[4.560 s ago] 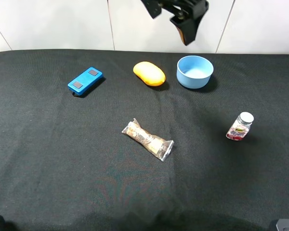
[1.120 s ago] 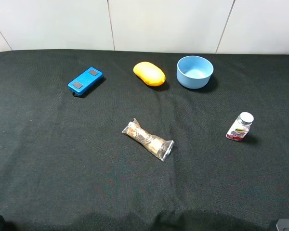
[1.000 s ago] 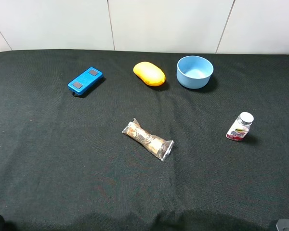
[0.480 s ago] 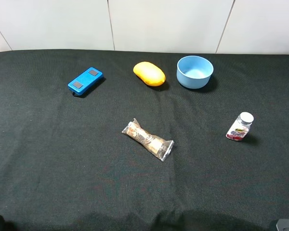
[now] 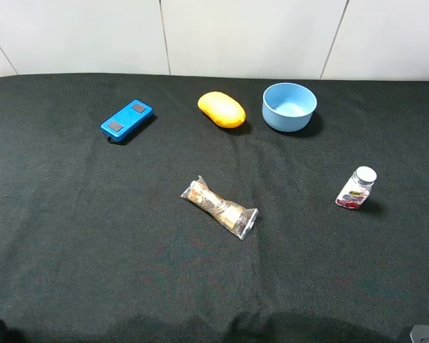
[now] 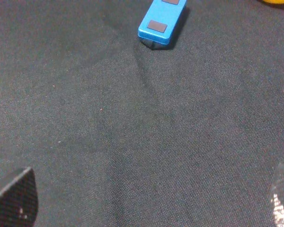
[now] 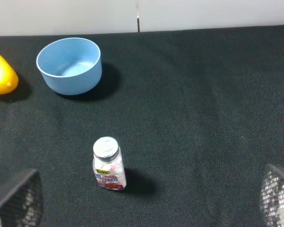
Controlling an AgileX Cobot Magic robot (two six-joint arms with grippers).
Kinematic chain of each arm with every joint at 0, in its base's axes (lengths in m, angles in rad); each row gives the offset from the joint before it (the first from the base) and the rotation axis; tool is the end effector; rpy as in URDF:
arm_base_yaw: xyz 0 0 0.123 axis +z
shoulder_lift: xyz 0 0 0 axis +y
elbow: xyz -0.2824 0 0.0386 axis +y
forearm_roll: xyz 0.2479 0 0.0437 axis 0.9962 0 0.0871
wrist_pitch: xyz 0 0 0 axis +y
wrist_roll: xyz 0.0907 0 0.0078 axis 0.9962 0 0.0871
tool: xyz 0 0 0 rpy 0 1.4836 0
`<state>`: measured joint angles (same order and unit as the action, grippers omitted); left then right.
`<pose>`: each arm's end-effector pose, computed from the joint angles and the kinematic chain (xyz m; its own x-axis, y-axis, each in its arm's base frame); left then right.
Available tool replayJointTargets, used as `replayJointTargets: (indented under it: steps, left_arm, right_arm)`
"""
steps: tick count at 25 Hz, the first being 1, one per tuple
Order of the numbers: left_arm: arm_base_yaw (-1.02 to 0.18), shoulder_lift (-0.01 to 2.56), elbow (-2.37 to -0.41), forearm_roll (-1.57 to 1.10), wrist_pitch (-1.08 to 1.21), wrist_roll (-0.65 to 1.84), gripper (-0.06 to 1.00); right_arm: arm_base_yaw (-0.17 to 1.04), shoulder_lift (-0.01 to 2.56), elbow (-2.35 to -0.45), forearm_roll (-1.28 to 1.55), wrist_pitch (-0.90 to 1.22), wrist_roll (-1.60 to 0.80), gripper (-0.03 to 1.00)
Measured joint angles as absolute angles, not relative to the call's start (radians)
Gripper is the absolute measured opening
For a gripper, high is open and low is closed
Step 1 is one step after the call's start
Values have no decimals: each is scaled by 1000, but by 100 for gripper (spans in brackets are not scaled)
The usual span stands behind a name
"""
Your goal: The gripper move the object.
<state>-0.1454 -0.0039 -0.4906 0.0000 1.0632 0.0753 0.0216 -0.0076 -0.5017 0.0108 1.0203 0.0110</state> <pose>-0.0044 0.0006 0.2743 -0.4460 0.1413 -0.8838 0.1789 0.9816 0.0667 -0.0046 0.0007 0.2809 -0.4116 0.0078 -0.9114 -0.0231 0.9996 0.0190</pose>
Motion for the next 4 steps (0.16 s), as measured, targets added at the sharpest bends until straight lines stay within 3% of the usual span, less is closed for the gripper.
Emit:
replayJointTargets:
  steps: [4]
  left_arm:
    - [-145,-4,-491,0,1063,75,97]
  right_arm:
    - [22,-8,-502,11,1020,11,69]
